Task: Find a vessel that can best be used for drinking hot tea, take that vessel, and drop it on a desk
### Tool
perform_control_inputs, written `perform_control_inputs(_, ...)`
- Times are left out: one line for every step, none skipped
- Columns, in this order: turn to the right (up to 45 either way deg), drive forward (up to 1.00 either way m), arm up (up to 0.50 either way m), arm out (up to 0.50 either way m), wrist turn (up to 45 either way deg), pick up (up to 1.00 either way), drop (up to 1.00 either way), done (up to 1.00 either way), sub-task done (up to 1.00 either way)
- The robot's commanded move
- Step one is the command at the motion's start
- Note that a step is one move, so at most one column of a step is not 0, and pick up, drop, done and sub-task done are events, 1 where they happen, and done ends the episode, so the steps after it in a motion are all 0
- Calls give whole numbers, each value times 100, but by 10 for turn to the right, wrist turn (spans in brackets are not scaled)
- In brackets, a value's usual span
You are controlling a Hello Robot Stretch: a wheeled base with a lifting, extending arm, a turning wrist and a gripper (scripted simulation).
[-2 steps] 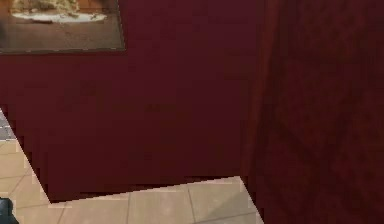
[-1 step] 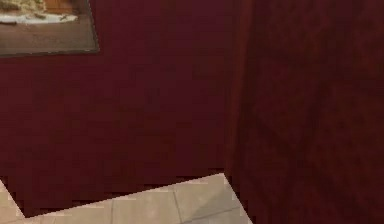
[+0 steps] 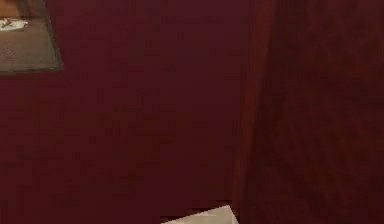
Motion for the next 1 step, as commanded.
perform_control_inputs(-450, 0, 0, 0, 0, 0, 0, 0, 0)
